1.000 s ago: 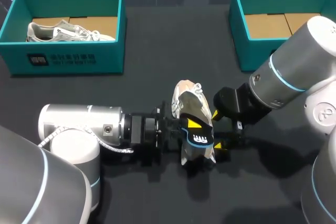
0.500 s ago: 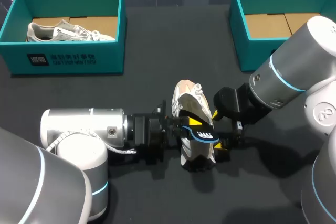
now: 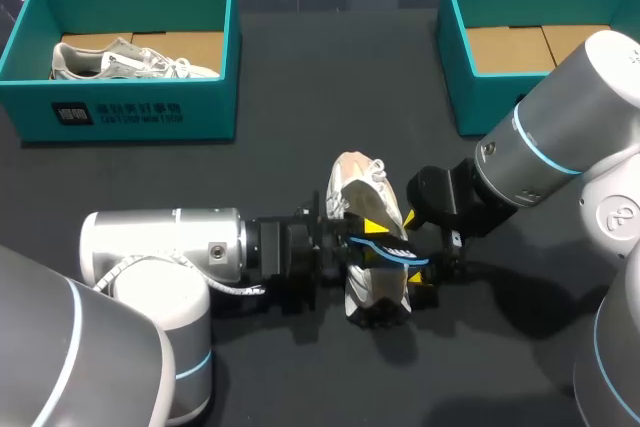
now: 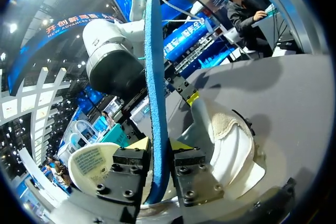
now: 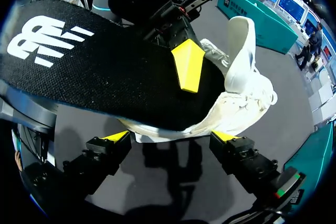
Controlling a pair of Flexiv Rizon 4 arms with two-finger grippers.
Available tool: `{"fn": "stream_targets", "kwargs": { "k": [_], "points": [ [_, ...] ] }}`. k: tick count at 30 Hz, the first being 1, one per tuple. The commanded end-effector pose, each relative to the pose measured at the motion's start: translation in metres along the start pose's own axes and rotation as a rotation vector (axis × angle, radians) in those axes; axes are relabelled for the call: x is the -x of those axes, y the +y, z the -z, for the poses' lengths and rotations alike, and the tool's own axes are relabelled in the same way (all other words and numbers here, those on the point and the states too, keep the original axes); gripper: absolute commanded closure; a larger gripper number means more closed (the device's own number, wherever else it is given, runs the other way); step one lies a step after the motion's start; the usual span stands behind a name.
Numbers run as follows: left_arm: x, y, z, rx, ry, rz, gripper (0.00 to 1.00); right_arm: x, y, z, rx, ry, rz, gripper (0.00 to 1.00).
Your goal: Take the shoe out of the shoebox, open the shoe tongue, remove and reinsert the insole, then place the shoe into the shoebox
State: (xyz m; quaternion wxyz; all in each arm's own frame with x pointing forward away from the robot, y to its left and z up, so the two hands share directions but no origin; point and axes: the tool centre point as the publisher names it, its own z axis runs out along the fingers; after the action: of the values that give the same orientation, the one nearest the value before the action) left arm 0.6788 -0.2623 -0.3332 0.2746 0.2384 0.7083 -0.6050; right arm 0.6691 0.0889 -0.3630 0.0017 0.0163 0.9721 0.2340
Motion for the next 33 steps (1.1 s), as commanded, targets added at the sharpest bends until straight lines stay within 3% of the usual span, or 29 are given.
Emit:
{"fn": "stream_targets", "kwargs": {
  "k": [1, 14, 19, 20, 22, 33],
  "points": [
    [-0.001, -0.007, 0.004, -0.009, -0.007, -0.002, 0.71, -0.002, 0.000, 0.000, -0.002, -0.003, 0.000, 0.00],
    [-0.001, -0.034, 0.003, -0.068, -0.004, -0.027, 0.70, -0.002, 0.000, 0.000, -0.002, -0.003, 0.000, 0.00],
    [-0.002, -0.042, 0.002, -0.085, 0.007, -0.039, 0.74, -0.002, 0.000, 0.000, -0.002, -0.003, 0.000, 0.00],
    [-0.002, -0.044, 0.001, -0.091, 0.010, -0.041, 0.76, -0.002, 0.000, 0.000, -0.002, -0.003, 0.000, 0.00],
    [-0.003, -0.046, 0.001, -0.098, 0.015, -0.051, 1.00, -0.002, 0.000, 0.000, -0.002, -0.003, 0.000, 0.00],
    [-0.005, -0.029, -0.001, -0.070, 0.020, -0.090, 1.00, -0.002, 0.000, 0.000, -0.002, -0.003, 0.000, 0.00]
  ]
}}
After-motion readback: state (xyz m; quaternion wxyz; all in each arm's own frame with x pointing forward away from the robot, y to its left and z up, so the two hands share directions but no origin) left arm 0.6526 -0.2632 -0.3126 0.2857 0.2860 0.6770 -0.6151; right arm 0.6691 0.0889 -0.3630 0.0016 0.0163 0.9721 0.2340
